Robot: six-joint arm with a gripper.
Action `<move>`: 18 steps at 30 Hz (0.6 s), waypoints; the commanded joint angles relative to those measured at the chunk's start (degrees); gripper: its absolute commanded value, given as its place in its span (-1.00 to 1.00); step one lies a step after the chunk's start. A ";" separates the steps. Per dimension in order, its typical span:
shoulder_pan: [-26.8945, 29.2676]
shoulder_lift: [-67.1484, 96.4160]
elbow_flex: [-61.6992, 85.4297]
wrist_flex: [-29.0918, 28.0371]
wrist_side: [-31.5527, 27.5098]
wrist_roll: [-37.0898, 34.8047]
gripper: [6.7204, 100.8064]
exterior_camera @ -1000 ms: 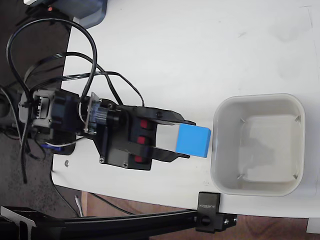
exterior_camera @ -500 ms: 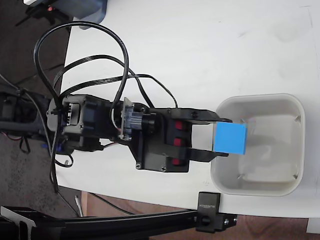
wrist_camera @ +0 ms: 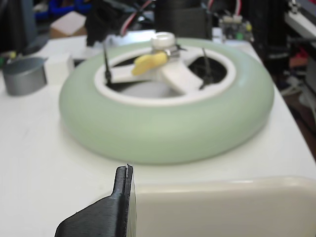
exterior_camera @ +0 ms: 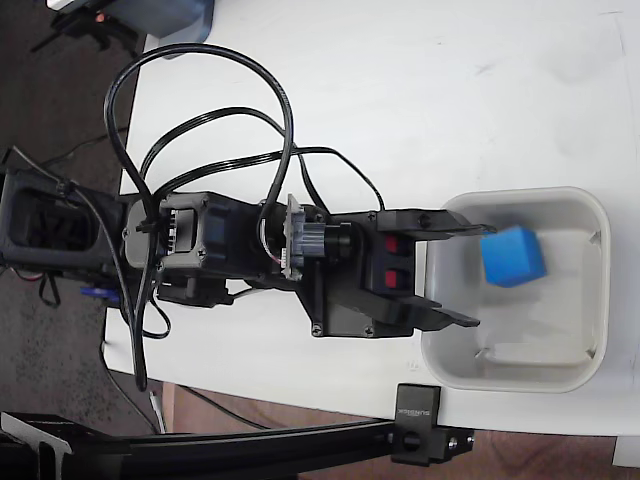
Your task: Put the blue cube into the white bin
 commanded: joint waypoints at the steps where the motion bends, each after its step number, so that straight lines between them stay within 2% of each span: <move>1: 0.62 11.60 3.08 4.22 -1.32 -1.23 0.99; 3: 0.88 19.51 7.47 12.30 -1.93 -2.99 0.99; 6: 0.62 33.66 13.97 28.92 -0.79 -5.80 0.99; 9: -2.46 47.11 20.30 44.74 4.92 -7.73 0.99; 12: -8.17 58.97 28.56 55.20 13.36 -8.17 0.99; 15: -12.66 69.17 35.77 65.21 18.98 -7.03 0.99; 18: -13.01 78.66 45.09 67.59 18.90 -5.36 0.99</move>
